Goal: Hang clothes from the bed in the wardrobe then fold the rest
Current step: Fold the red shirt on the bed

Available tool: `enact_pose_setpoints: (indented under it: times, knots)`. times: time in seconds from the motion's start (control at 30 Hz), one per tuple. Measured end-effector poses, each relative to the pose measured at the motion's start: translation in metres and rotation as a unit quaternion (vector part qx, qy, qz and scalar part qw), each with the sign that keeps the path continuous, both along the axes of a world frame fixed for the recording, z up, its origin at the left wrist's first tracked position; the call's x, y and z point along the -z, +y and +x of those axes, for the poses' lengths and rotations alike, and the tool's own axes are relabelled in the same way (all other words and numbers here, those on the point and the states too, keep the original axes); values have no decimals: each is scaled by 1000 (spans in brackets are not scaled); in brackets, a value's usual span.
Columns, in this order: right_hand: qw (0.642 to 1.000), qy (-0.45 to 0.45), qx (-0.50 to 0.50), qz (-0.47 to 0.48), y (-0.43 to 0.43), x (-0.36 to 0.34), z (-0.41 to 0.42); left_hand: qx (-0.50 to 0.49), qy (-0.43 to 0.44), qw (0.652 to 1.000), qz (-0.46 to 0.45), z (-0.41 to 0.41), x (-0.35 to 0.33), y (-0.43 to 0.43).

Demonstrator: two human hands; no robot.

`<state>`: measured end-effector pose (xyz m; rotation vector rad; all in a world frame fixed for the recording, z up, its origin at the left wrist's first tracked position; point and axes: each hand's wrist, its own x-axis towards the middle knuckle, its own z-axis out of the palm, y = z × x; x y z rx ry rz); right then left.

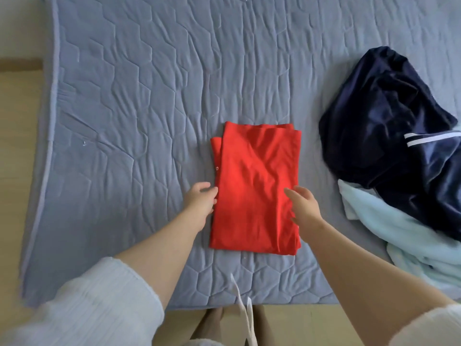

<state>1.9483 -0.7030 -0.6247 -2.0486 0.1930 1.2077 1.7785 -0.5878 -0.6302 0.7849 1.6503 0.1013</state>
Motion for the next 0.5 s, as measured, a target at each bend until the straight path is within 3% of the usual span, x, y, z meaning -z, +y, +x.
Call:
enact_pose_setpoints:
  times: [0.13, 0.27, 0.5]
  knots:
    - [998, -44, -17, -45, -5, 46, 11, 84, 69, 991, 75, 12, 37, 1]
    - [993, -79, -60, -61, 9, 79, 34, 68, 47, 988, 131, 45, 62, 25]
    - [993, -112, -21, 16, 80, 107, 66, 64, 59, 976, 200, 88, 84, 75]
